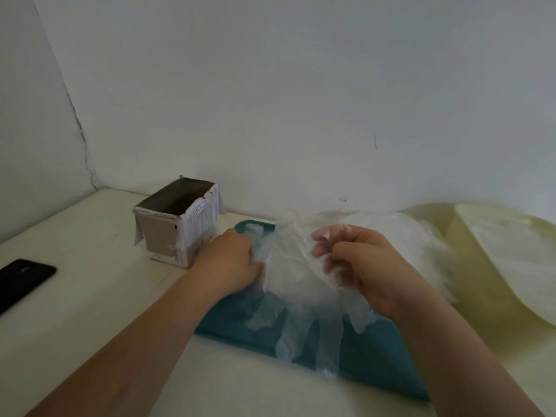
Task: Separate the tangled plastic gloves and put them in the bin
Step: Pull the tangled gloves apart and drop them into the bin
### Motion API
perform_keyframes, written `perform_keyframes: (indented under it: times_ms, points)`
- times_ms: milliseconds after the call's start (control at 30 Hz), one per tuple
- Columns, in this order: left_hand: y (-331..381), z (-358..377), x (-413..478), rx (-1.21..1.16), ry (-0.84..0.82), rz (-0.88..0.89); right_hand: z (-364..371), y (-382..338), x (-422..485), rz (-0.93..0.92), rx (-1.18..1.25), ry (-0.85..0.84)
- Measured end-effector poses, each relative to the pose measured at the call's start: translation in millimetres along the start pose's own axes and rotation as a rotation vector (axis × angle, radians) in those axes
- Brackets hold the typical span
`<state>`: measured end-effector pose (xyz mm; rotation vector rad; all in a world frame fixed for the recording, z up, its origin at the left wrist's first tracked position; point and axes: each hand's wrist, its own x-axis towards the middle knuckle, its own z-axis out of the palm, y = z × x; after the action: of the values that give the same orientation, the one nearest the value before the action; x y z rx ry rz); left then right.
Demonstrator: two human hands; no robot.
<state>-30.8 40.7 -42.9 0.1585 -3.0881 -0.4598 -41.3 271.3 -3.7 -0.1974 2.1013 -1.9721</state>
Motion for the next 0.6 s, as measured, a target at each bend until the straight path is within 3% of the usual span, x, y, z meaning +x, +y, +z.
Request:
perform_keyframes:
  times_ms: [167, 333, 400, 500, 600]
  points:
    - [-2.9, -4.4, 0.7, -0.196, 0.041, 0.022, 4.0, -0.8, -0.2, -0.044, -0.027, 0.092]
    - [-2.1, -32.7, 1.0, -0.535, 0.275, 0.087, -8.8, -12.4, -9.5, -0.245, -0.245, -0.066]
    - [3.6, -41.1, -5.2, -0.650, 0.280, 0.151, -8.2, -17.6, -14.2, -0.368, -0.292, -0.114]
    - [14.6, -48.2, -14.2, -0.606, 0.260, 0.318, -9.4, -20.3, -15.8, -0.486, -0.407, -0.098]
    - [24.6, -49.2, -19.3, -0.496, 0.335, 0.423, -10.3, -21.3, -17.9, -0.485, -0.515, -0.053]
